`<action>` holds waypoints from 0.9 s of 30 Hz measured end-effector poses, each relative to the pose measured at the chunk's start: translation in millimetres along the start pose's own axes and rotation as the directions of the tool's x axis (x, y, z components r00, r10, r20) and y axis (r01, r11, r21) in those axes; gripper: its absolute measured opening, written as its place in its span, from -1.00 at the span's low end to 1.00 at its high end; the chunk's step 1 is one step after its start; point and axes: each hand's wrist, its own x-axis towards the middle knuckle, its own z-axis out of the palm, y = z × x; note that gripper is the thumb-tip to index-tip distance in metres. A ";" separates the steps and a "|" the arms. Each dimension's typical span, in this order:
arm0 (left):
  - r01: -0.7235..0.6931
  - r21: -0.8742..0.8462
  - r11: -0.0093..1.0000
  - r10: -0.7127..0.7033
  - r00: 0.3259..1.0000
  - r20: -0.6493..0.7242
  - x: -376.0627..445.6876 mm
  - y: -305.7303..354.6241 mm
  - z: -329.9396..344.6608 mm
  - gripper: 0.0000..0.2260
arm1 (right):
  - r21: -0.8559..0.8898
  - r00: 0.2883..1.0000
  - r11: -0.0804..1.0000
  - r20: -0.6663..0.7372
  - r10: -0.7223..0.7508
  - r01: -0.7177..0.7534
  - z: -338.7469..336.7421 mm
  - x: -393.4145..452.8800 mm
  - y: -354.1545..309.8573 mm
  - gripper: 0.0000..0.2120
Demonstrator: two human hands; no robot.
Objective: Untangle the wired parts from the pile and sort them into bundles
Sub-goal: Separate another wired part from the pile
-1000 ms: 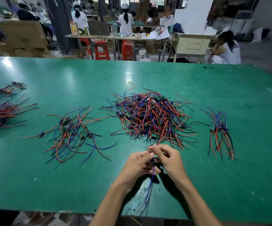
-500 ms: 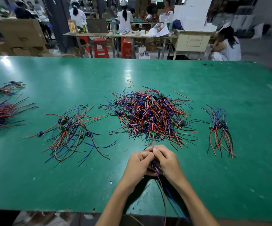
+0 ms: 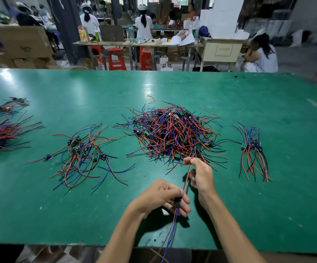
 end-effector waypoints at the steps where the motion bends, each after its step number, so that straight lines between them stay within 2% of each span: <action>1: 0.007 0.008 1.000 -0.007 1.000 0.016 -0.2 1.0 -0.4 -0.78 | 0.026 1.000 1.000 -0.020 0.018 -0.018 0.2 0.2 -0.5 -0.72; 4: 0.015 0.038 0.999 -0.017 0.997 0.073 -1.3 0.9 -2.1 -0.78 | 0.125 0.990 0.988 -0.099 0.101 -0.089 -1.5 0.1 -2.9 -0.79; 6: -0.001 -0.006 1.000 0.002 0.998 0.069 -2.6 -2.8 -3.4 -0.78 | 0.121 0.988 0.984 -0.070 0.139 -0.130 -2.7 1.8 -5.6 -0.81; 8: -0.048 -0.106 0.993 0.050 0.999 0.013 -3.1 -8.0 -5.0 -0.79 | 0.147 0.991 0.980 -0.007 0.135 -0.132 -3.4 4.1 -4.8 -0.75; 10: -0.122 -0.282 0.951 0.092 0.989 -0.118 -2.0 -11.7 -7.2 -0.81 | 0.136 0.994 0.984 0.015 0.112 -0.113 -4.2 2.3 -0.6 -0.69; 11: -0.159 -0.405 0.900 0.083 0.976 -0.199 -0.4 -13.0 -8.2 -0.81 | 0.048 0.999 0.998 0.004 0.049 -0.049 -4.9 -1.3 3.5 -0.73; 12: -0.197 -0.516 0.834 0.057 0.960 -0.274 1.7 -14.0 -9.7 -0.81 | -0.120 0.998 0.991 0.000 -0.064 0.063 -6.5 -5.5 8.9 -0.83; 13: -0.234 -0.594 0.770 0.027 0.941 -0.336 3.9 -15.0 -11.3 -0.81 | -0.298 0.982 0.935 0.059 -0.182 0.191 -7.3 -10.1 14.7 -0.90; 14: -0.269 -0.646 0.714 0.000 0.923 -0.384 5.9 -15.9 -12.4 -0.79 | -0.423 0.948 0.850 0.177 -0.263 0.314 -6.8 -15.3 19.5 -0.86; 15: -0.303 -0.681 0.667 -0.015 0.908 -0.419 7.8 -16.8 -12.6 -0.77 | -0.469 0.906 0.781 0.304 -0.295 0.411 -4.7 -20.3 22.2 -0.79; 16: -0.336 -0.696 0.635 -0.020 0.893 -0.450 9.2 -17.5 -12.5 -0.74 | -0.458 0.872 0.759 0.388 -0.297 0.463 -1.8 -24.3 22.1 -0.75; 18: -0.390 -0.689 0.611 -0.024 0.861 -0.508 10.0 -19.3 -11.5 -0.71 | -0.392 0.860 0.798 0.424 -0.285 0.457 1.8 -29.4 15.3 -0.72; 22: -0.442 -0.646 0.622 -0.014 0.819 -0.573 8.4 -20.8 -8.8 -0.86 | -0.102 0.924 0.967 0.333 -0.189 0.234 -0.2 -33.9 4.3 -0.77; 25: -0.457 -0.573 0.681 -0.008 0.777 -0.629 11.1 -20.8 -2.2 -0.87 | 0.018 0.936 0.980 0.295 -0.193 0.196 -2.2 -32.0 4.9 -0.83; 27: -0.472 -0.550 0.689 0.000 0.759 -0.651 11.8 -21.0 2.5 -0.83 | 0.015 0.943 0.986 0.292 -0.163 0.166 -1.9 -31.2 5.9 -0.86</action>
